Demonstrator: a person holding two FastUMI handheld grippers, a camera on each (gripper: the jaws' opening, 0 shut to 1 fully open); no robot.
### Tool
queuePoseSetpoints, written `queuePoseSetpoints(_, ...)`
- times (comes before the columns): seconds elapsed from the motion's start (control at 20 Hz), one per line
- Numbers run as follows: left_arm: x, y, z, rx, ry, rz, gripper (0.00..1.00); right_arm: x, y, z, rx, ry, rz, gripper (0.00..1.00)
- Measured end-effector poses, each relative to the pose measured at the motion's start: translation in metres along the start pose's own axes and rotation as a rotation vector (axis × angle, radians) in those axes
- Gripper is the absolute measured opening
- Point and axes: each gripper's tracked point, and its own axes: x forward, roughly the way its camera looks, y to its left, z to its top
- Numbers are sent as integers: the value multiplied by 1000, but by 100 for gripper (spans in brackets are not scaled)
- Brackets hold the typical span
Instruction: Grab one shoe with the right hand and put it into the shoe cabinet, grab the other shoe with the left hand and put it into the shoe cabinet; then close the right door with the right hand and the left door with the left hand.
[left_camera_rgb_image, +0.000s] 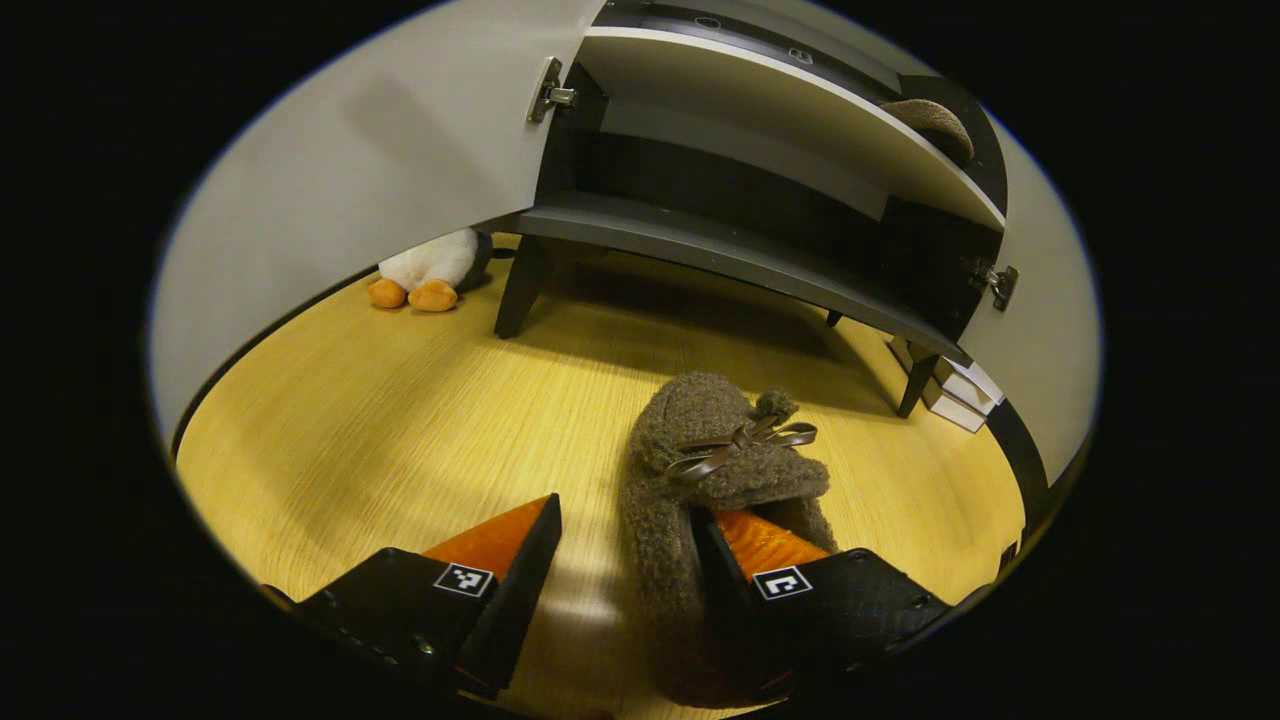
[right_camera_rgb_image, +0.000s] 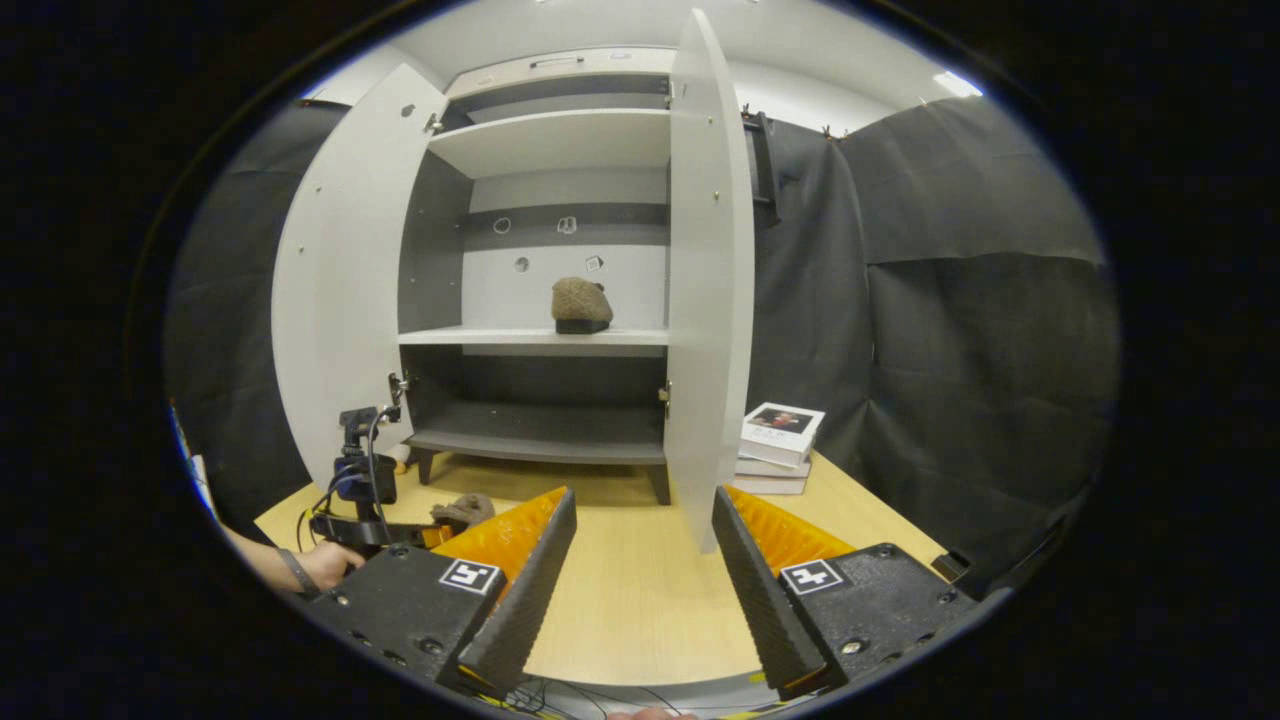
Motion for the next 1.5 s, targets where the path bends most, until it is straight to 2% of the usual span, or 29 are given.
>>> queuePoseSetpoints(0.1,2,-8,2,-18,-25,-20,67,0,0,0,-6,3,1,88)
queuePoseSetpoints(0.15,2,-9,6,-19,-50,-2,46,0,1,1,-10,2,4,88)
queuePoseSetpoints(0.2,4,-6,6,-10,-54,17,20,0,1,2,-15,1,6,88)
queuePoseSetpoints(0.3,0,4,9,-10,-68,79,17,0,2,3,-20,-1,13,88)
queuePoseSetpoints(0.35,0,7,8,-1,-63,107,5,0,3,3,-21,0,18,88)
queuePoseSetpoints(0.45,-16,4,14,-6,-83,108,1,0,4,2,-24,1,29,88)
queuePoseSetpoints(0.6,-62,-15,54,-23,-186,75,1,1,7,4,-26,-7,46,88)
queuePoseSetpoints(0.75,-107,-26,106,14,-266,136,0,3,14,2,-18,-9,69,89)
queuePoseSetpoints(0.95,-132,-74,213,36,-406,40,0,1,23,6,-22,-32,96,88)
queuePoseSetpoints(1.1,-119,-100,314,84,-494,9,0,-3,25,9,-21,-46,110,88)
queuePoseSetpoints(1.25,-76,-115,382,69,-452,3,0,-2,22,4,-8,-31,106,88)
queuePoseSetpoints(1.3,-56,-114,399,62,-428,7,0,-2,21,4,0,-26,102,88)
queuePoseSetpoints(1.35,-51,-115,405,60,-402,12,0,-3,20,4,3,-24,103,88)
queuePoseSetpoints(1.5,5,-118,414,11,-285,37,0,-2,13,6,2,-24,85,88)
